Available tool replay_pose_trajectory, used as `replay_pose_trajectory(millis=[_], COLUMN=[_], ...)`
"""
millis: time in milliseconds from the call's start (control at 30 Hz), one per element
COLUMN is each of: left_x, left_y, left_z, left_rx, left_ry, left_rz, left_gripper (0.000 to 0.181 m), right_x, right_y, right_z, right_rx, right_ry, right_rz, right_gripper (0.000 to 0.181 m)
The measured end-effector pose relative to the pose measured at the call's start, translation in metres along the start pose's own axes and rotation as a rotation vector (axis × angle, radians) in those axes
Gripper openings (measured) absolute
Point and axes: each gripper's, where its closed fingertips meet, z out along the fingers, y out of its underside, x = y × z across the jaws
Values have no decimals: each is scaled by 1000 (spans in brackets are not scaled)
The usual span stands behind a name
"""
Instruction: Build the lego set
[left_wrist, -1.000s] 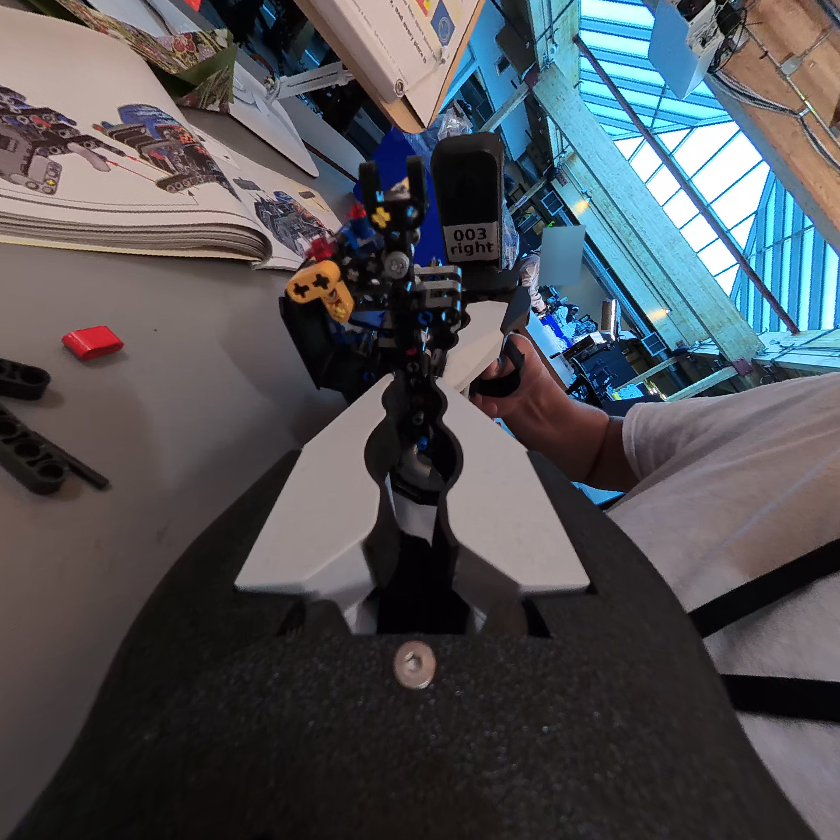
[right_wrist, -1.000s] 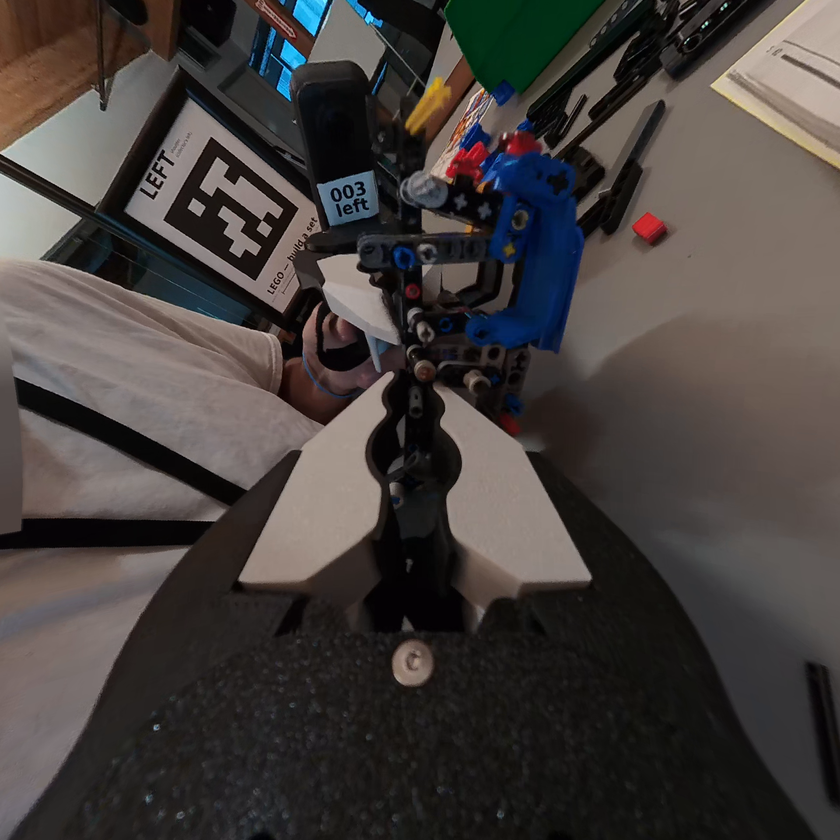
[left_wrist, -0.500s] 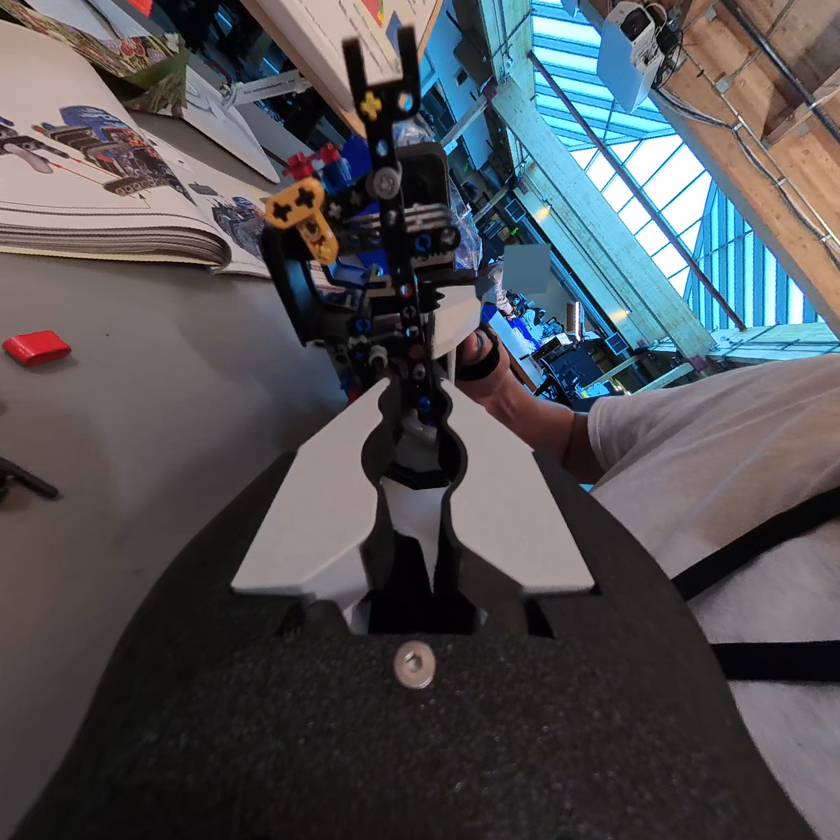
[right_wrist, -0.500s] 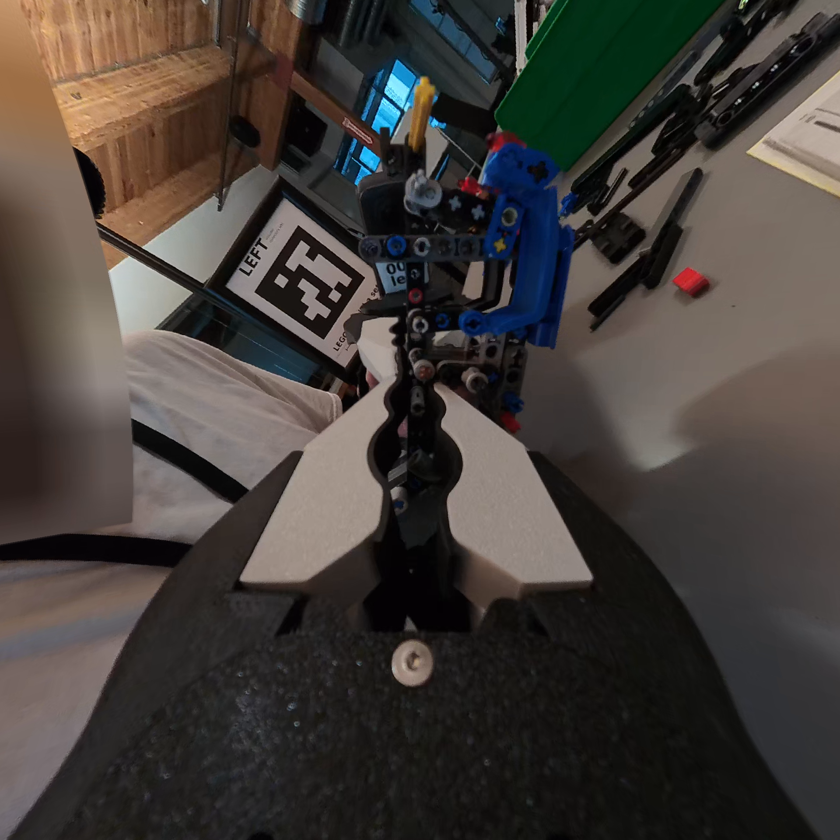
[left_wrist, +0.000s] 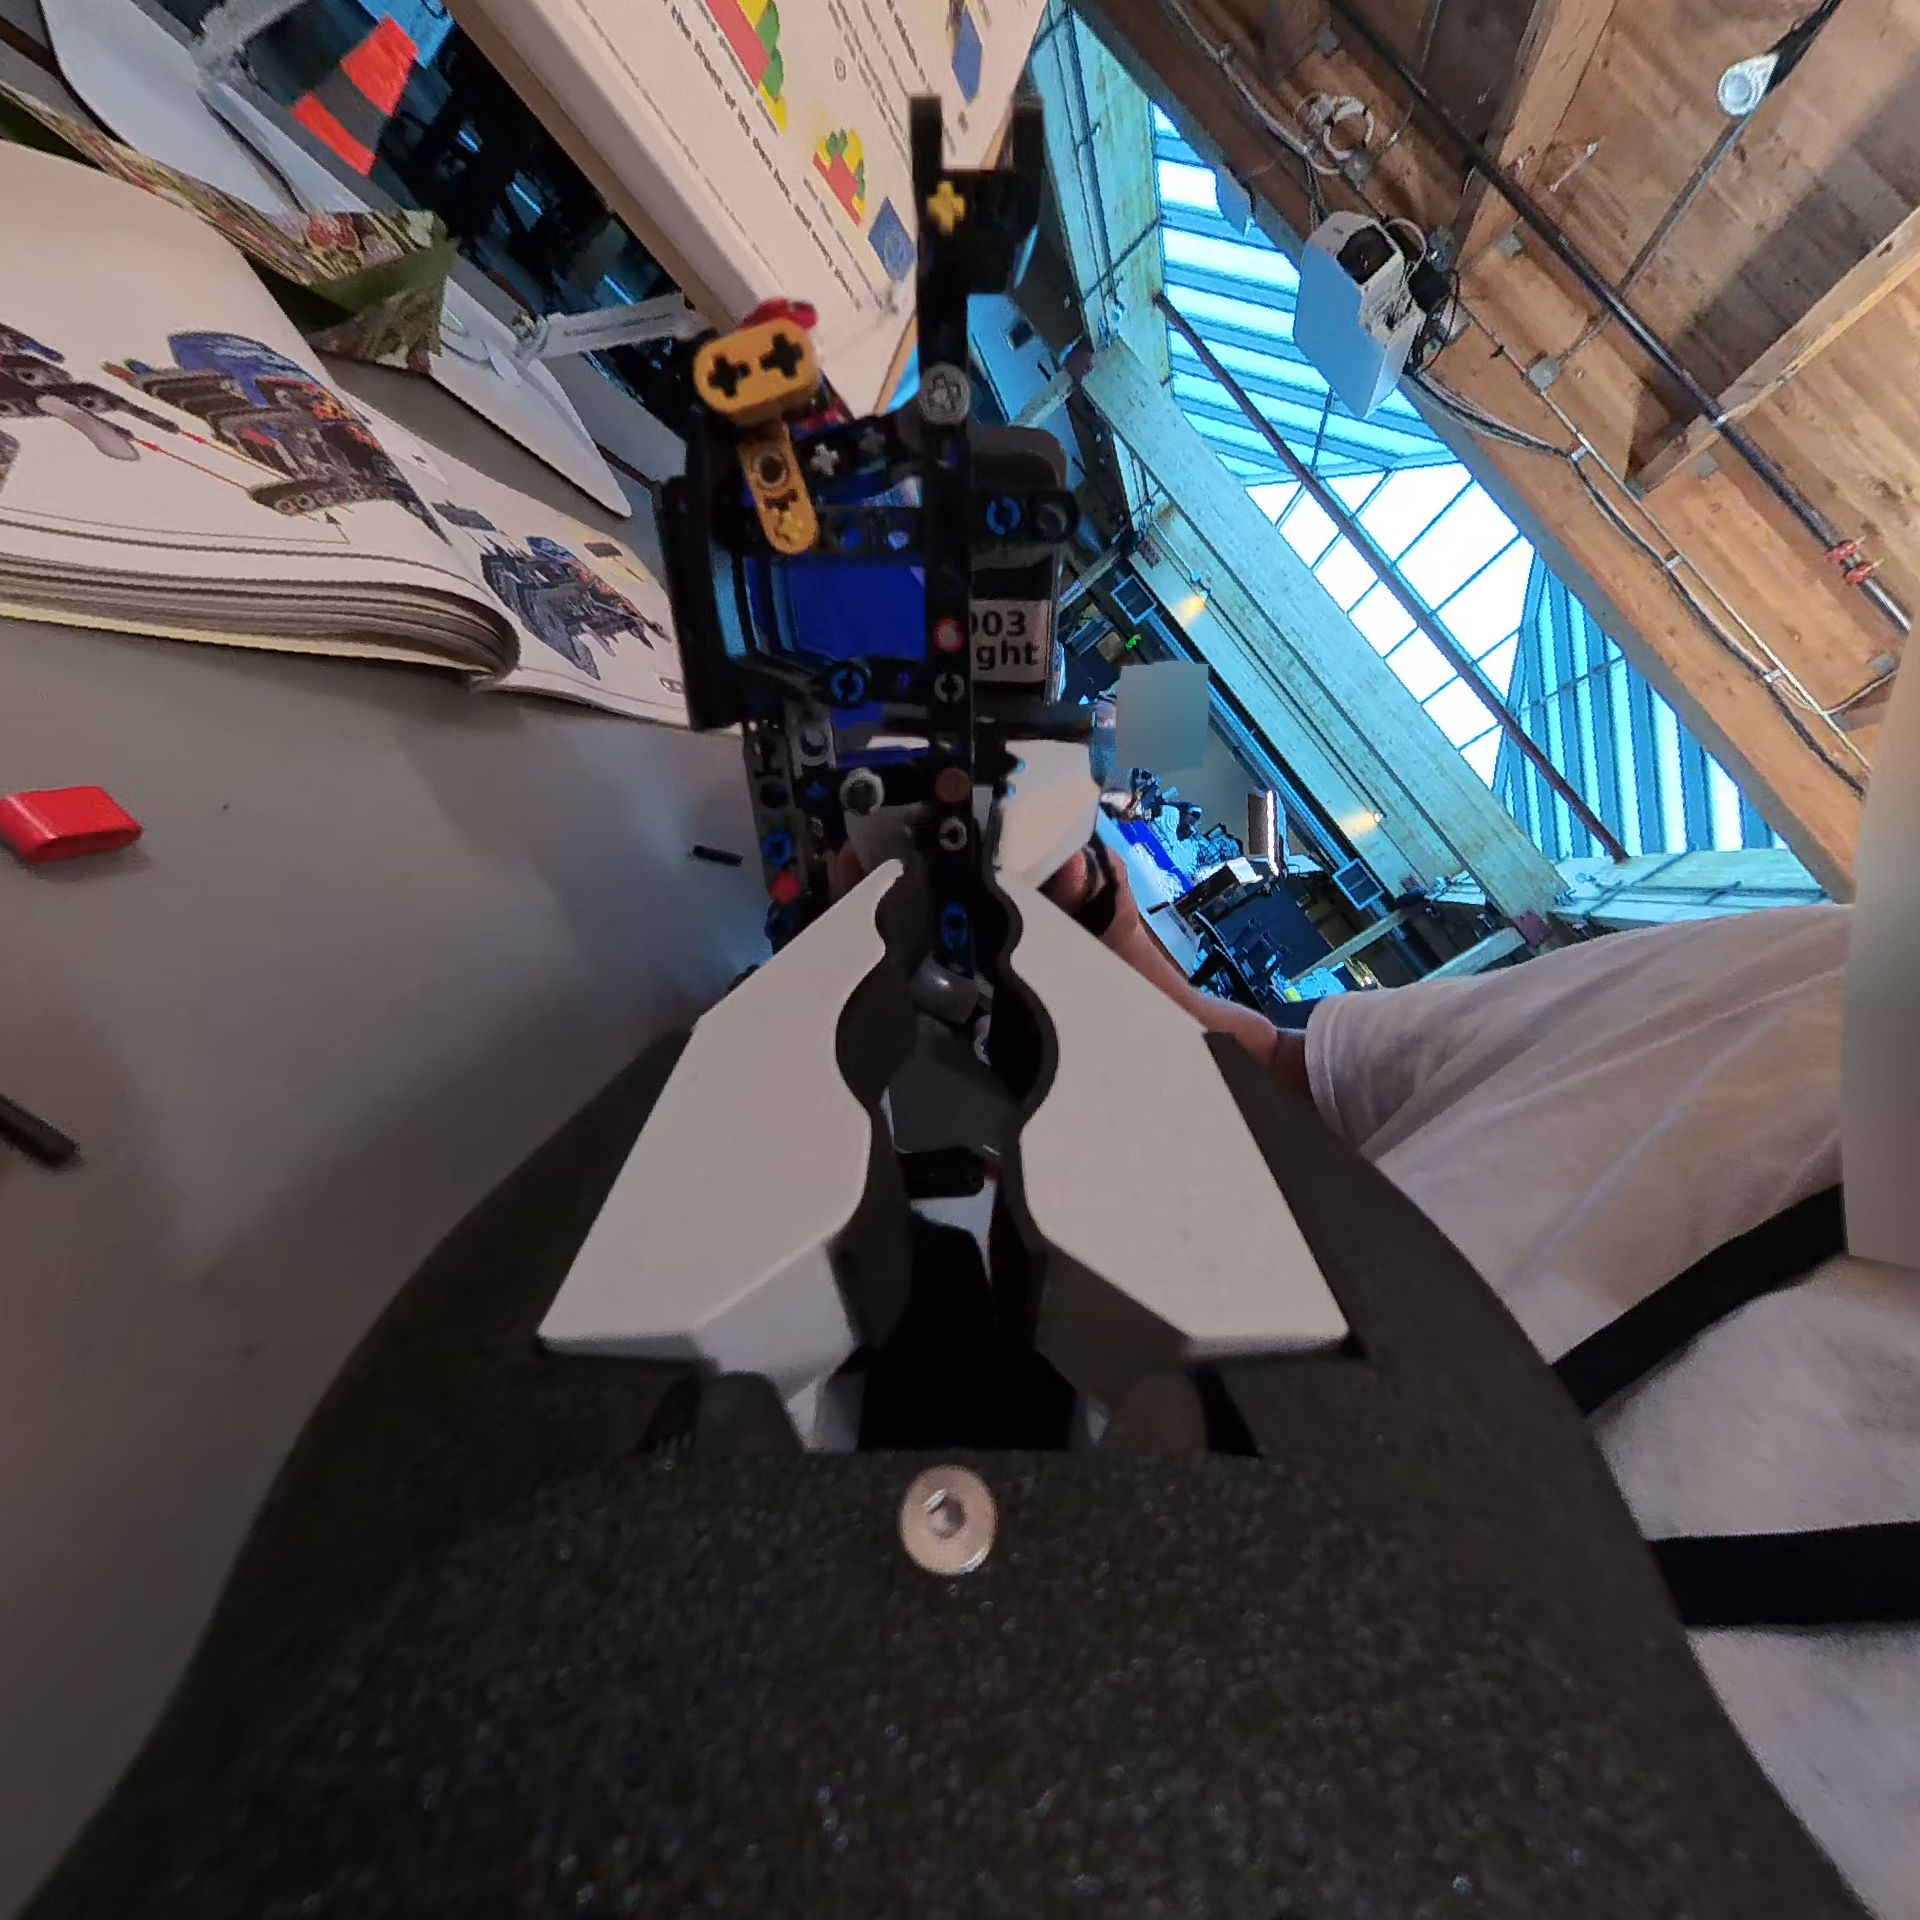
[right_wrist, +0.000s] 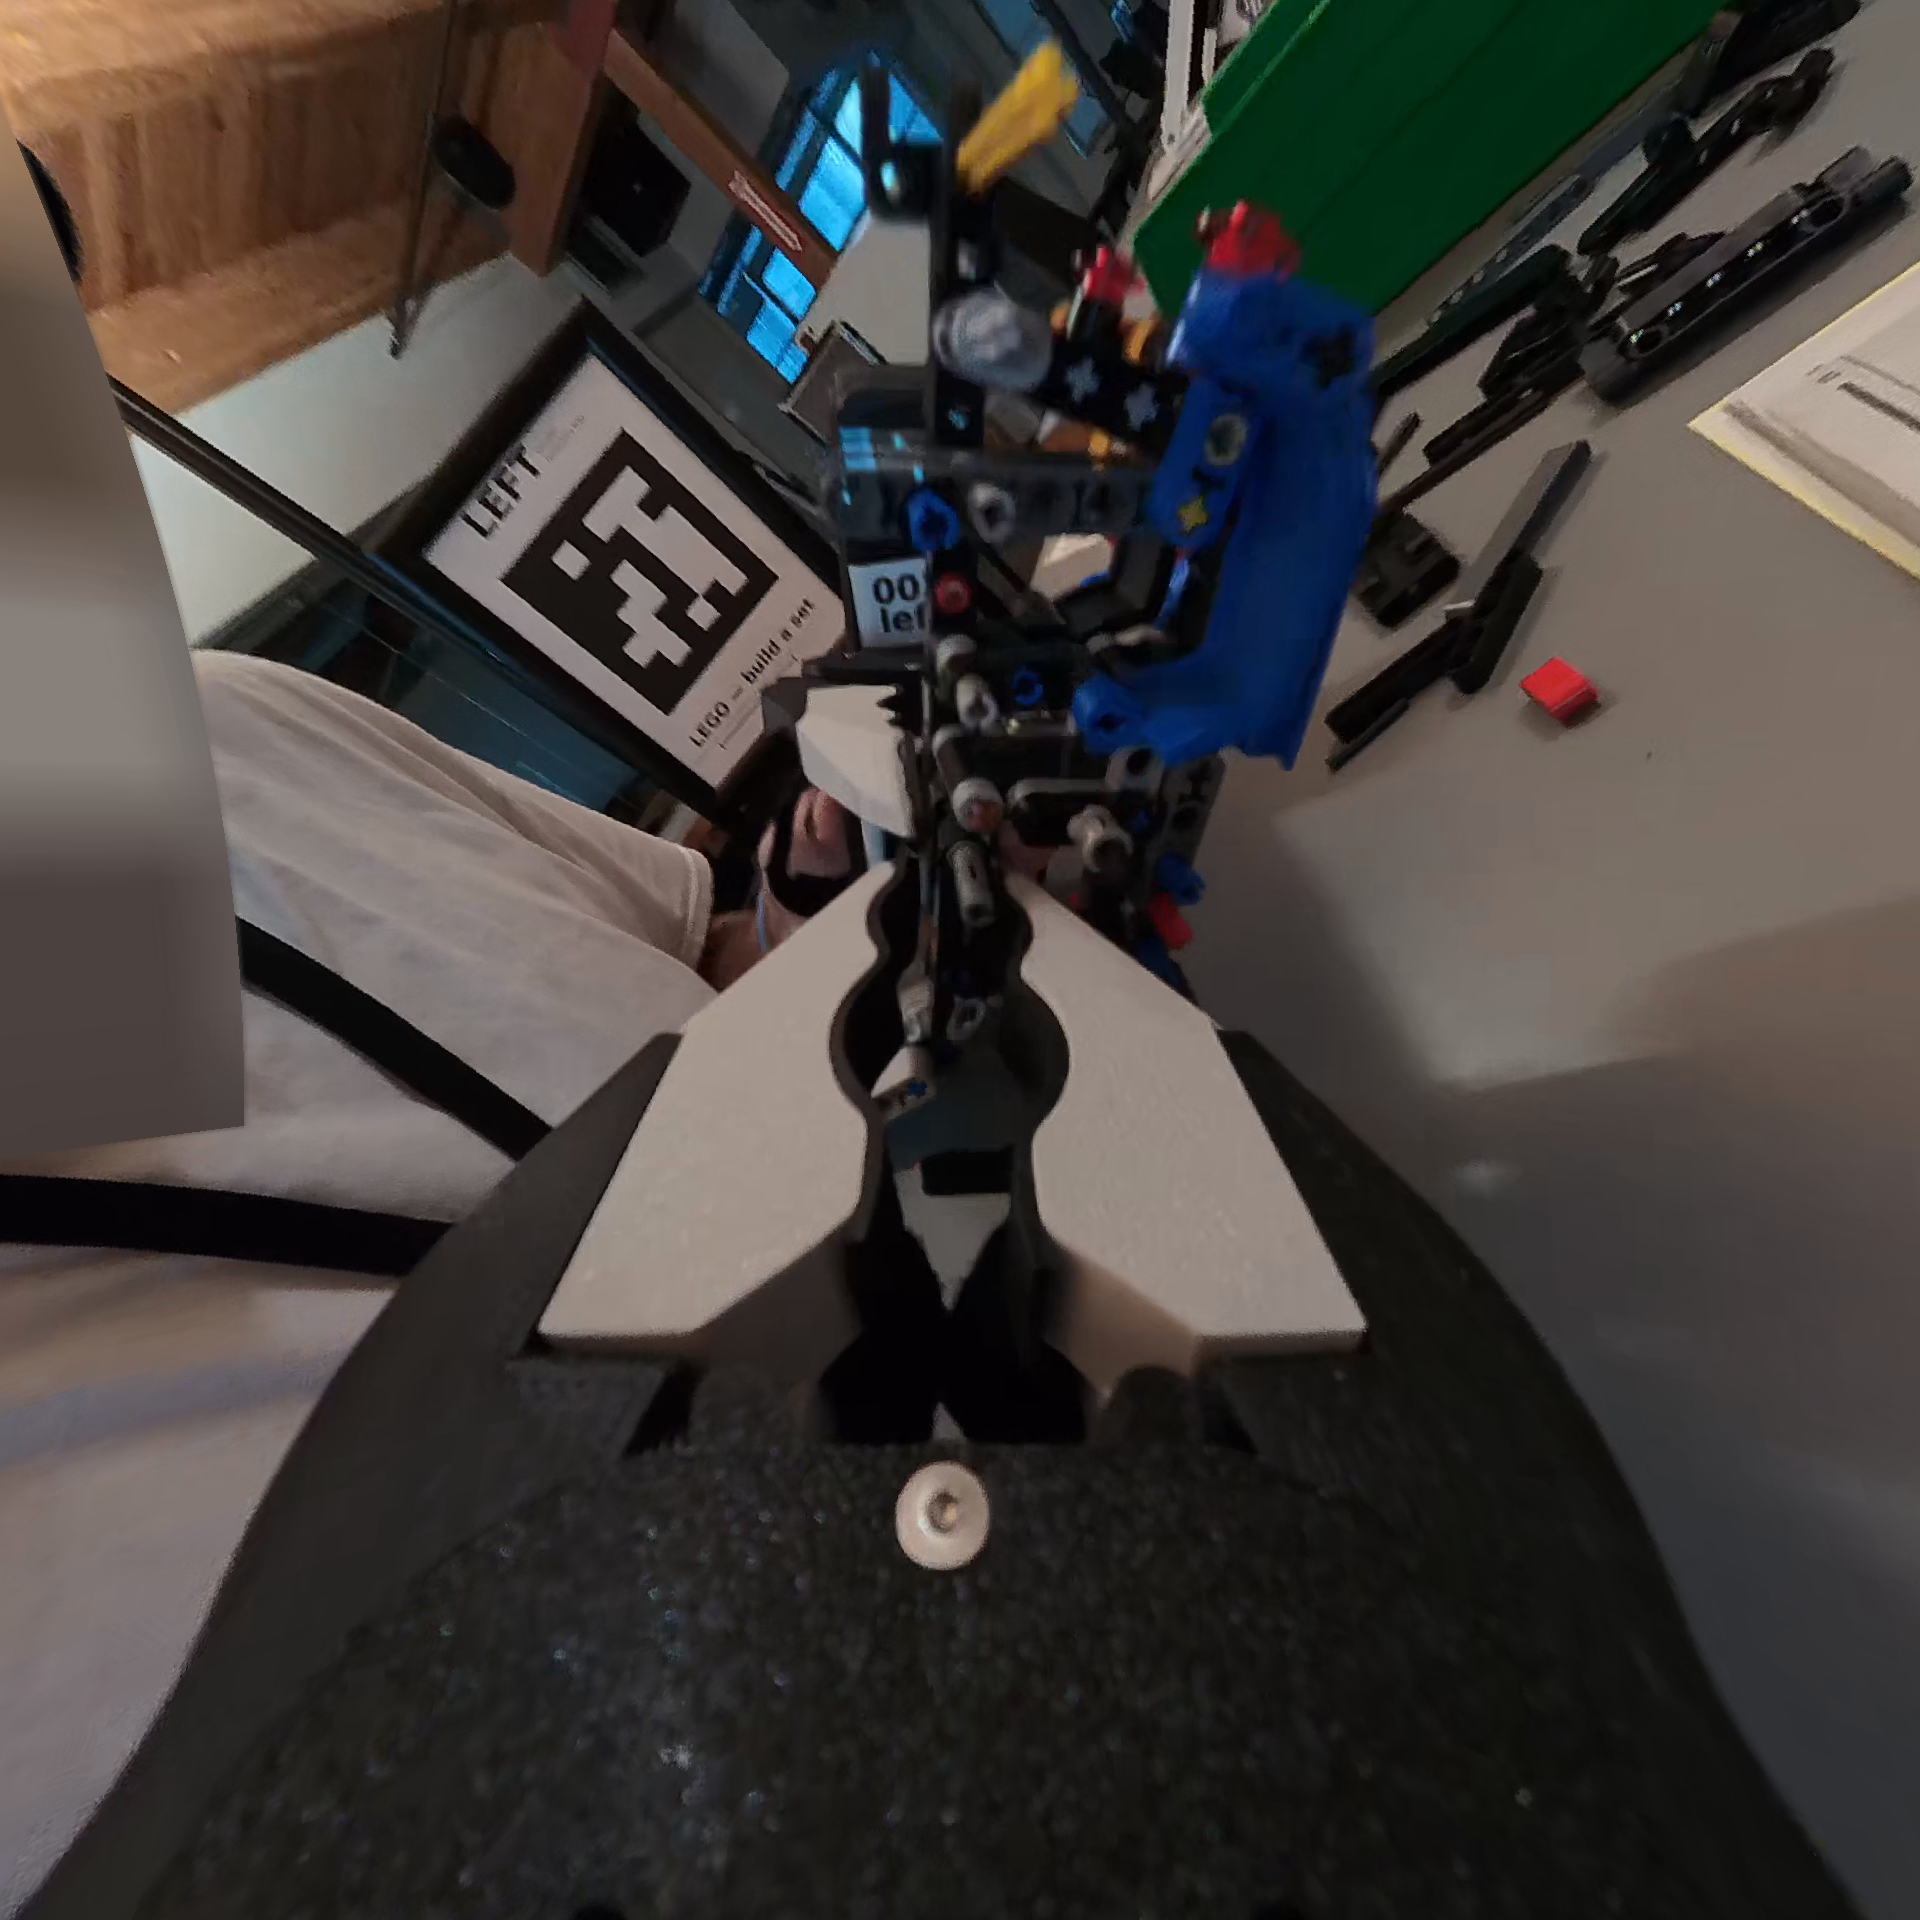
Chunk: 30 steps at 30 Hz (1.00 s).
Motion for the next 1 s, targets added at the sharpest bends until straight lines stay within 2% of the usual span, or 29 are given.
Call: replay_pose_trajectory(millis=[200, 400, 700, 1000], left_x=[1, 2, 5, 2], left_y=[1, 5, 3, 4], left_z=[1, 3, 5, 5], left_rx=[-9, -26, -10, -11], left_ry=[17, 28, 58, 28], left_rz=[-11, -12, -46, -30], left_gripper=[5, 6, 6, 6], right_x=[-2, -3, -5, -2], right_y=[0, 3, 2, 3], right_z=[0, -2, -1, 0], right_rx=[3, -46, -39, -58], right_ry=[5, 36, 22, 33], right_rz=[-18, -42, -20, -9], right_gripper=[6, 7, 7, 6])
